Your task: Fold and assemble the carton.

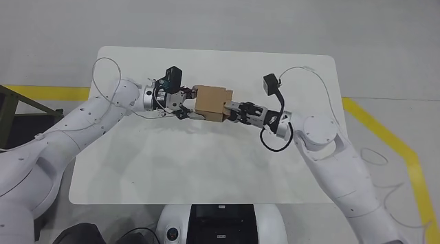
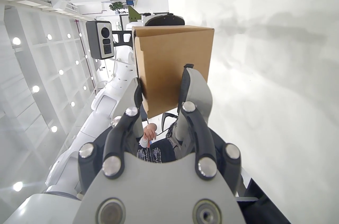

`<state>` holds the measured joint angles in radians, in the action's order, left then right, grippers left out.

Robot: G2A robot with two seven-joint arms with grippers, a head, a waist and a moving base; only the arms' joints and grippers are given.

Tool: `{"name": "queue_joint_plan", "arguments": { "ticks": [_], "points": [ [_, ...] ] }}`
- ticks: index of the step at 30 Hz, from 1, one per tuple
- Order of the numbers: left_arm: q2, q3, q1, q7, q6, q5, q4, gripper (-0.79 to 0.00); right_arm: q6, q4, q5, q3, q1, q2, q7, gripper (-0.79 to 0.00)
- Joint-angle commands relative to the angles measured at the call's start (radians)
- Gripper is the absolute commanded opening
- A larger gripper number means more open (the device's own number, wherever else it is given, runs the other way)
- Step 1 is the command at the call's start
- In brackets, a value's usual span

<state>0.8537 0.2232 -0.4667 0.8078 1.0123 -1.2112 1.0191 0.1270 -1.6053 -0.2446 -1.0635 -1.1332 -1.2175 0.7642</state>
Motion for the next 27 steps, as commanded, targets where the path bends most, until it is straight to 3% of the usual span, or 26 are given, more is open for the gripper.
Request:
{"name": "queue_joint_plan", "arguments": {
  "ticks": [1, 27],
  "points": [
    [0.000, 0.004, -0.002, 0.000, 0.000, -0.002, 0.001, -0.690, -0.001, 0.000, 0.002, 0.002, 0.002, 0.000, -0.004, -0.517],
    [-0.001, 0.030, -0.018, 0.000, 0.000, -0.018, -0.001, -0.686, 0.011, -0.019, 0.035, -0.002, -0.008, 0.001, -0.058, -0.563]
  ]
}}
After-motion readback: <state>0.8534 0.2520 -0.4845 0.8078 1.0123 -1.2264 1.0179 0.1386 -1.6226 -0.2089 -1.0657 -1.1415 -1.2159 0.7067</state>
